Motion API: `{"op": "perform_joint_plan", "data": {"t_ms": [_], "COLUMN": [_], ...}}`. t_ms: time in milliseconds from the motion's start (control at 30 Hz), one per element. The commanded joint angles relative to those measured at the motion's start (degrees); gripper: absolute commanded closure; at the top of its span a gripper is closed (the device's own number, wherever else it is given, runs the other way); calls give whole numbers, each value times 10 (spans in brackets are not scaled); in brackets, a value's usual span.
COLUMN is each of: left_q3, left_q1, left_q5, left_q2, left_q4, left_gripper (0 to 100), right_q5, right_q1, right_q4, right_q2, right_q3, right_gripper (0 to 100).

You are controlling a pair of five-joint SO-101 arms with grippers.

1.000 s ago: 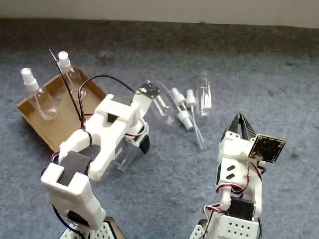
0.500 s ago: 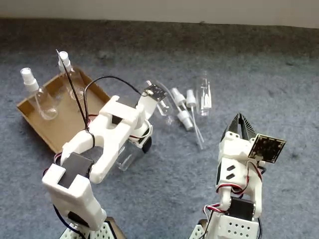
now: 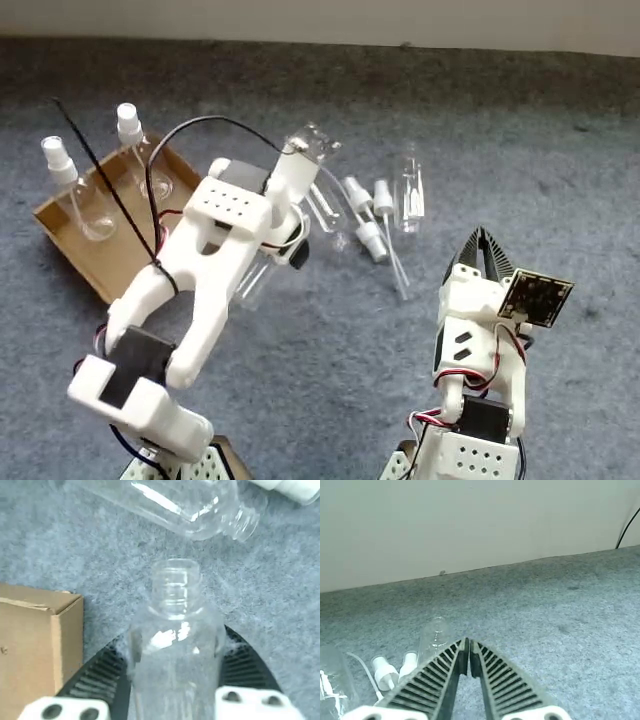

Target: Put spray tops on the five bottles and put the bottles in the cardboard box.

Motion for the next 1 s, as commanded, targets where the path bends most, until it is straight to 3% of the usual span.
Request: {"op": "perform_joint_plan", "data": {"t_ms": [0,200,633,867,967], "left_q3": [-32,-32,-29,87,152], "left_q1": [27,77,79,81,81], "left_q5": [4,3,4,4,4], "left_q2": [-93,-160,-291,-438,-503], "left_q4": [13,25,64,58,11], "left_gripper": [933,933,934,934,934], "right_q5": [8,8,8,8,8], "right_q1": [-6,-6,-6,-6,-7], "right_q4": [2,2,3,3,3], "right_q2": [-6,-6,-6,-6,-6], "right_q3": [89,89,89,89,89], "right_gripper": [993,993,993,993,993]}}
